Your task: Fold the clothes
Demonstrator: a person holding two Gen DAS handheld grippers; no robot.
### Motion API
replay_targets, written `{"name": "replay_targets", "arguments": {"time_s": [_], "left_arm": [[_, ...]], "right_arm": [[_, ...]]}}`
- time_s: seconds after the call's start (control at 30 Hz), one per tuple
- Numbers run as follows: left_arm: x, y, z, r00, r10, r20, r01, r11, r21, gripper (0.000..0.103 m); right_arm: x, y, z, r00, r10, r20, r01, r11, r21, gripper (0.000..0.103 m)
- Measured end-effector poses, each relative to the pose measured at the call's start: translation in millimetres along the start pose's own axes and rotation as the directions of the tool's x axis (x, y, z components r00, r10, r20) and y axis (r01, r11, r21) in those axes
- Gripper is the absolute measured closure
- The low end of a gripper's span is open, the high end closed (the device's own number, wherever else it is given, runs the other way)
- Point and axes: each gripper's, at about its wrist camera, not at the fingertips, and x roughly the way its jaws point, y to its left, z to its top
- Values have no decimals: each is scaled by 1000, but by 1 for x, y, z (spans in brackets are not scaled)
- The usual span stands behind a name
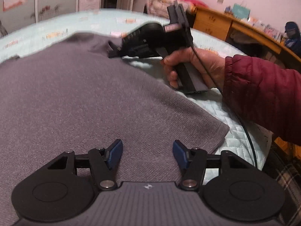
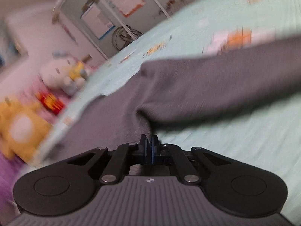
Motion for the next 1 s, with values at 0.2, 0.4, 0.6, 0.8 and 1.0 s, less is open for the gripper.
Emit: {"name": "replay_targets", "arguments": {"time_s": [0.2,0.4,0.6,0.8,1.0], "left_arm": [[0,-2,0,1000,16,2,-16,1000,19,38],[-1,-1,15,999,36,-31,-35,999,41,37],[-11,-17,29,999,54,-5,-54,995,83,37],[12,-36,23,998,32,-52,-25,990,135,36],[16,-30,22,998,31,-60,-27,998,60,35]], "right_arm": [[3,8,-1,999,-51,-7,50,994,-92,101],[-11,2,-1,999,-22,23,22,1000,1,78],[-70,31,-29,979,202,26,-203,979,32,76],[-75,20,-77,937,263,-230,-245,964,104,103],[-84,1,-85,962,199,-189,-184,978,98,103]]}}
